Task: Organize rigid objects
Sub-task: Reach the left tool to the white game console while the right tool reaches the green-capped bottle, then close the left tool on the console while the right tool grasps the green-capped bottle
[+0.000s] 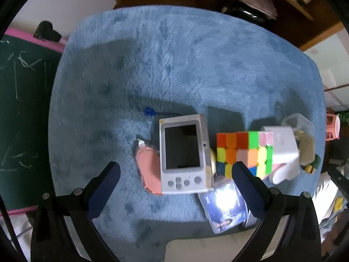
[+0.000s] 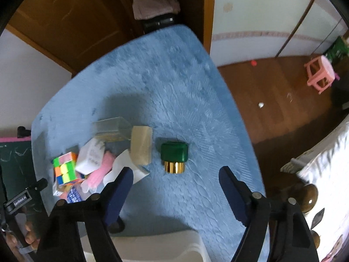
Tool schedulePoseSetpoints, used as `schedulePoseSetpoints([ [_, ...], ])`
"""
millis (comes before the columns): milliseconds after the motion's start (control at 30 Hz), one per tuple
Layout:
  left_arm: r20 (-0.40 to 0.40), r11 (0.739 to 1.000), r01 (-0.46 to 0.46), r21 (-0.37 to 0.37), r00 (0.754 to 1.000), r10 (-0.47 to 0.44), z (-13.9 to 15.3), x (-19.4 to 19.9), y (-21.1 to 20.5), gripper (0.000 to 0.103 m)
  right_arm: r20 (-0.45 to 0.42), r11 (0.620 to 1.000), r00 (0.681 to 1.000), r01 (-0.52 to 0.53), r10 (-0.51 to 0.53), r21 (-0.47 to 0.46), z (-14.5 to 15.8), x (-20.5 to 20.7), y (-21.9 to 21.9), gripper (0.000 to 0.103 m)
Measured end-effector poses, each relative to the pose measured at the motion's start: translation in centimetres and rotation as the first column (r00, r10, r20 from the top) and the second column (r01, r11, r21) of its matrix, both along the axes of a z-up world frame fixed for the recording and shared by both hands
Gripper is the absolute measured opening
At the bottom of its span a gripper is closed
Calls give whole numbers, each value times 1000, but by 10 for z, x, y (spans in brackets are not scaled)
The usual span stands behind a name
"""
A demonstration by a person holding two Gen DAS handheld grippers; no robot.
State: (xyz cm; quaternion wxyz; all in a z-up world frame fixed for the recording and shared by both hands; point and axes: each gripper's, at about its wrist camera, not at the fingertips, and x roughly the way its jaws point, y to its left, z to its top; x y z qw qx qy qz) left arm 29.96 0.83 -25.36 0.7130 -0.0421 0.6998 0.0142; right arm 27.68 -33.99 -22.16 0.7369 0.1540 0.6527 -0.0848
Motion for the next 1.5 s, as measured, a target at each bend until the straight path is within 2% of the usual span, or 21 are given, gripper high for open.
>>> schedulePoseSetpoints([
  [133,-25,1000,-8,16,1000,8,-14,3,-2,97,-28,1000,1000,6,-5,21,-21,9,-5,81],
  [167,-59,1000,-3,9,998,3,-17,3,-2,96,-33,1000,999,7,-6,23,-24,10,-6,81],
  [267,-87,1000,-9,5,996,10,-26,1,-2,91,-49,999,999,16,-14,34,-35,15,-10,81],
  [367,-110,1000,-17,1,994,17,-34,0,-2,86,-70,998,997,34,-30,59,-48,20,-15,75],
  [500,-126,1000,-18,9,992,19,-41,-1,-5,79,-99,995,995,43,-34,91,-64,27,-13,73],
  [600,-110,1000,-21,8,994,21,-45,4,-7,76,-114,995,993,37,-26,94,-72,32,-8,66],
  [700,-97,1000,-12,2,995,12,-40,4,-14,62,-136,994,990,36,-21,107,-83,34,-5,58],
  [767,-100,1000,6,17,995,-5,-38,4,-20,63,-153,994,988,36,-20,104,-88,35,-4,50],
  [833,-94,1000,8,29,996,-5,-36,3,-23,62,-155,993,988,42,-25,108,-91,35,-5,49],
  [900,-95,1000,-5,16,995,6,-35,2,-22,62,-147,992,989,45,-27,116,-91,35,-5,43],
  [967,-93,1000,-12,-1,996,12,-33,-2,-27,62,-143,992,989,40,-23,122,-91,37,-4,42],
  [1200,-31,1000,-27,-12,999,26,-3,-18,-14,62,-126,992,992,36,-20,123,-87,29,-5,42],
  [1500,74,999,-17,-34,997,19,56,-52,3,62,-63,982,998,14,-3,186,-48,1,-6,42],
])
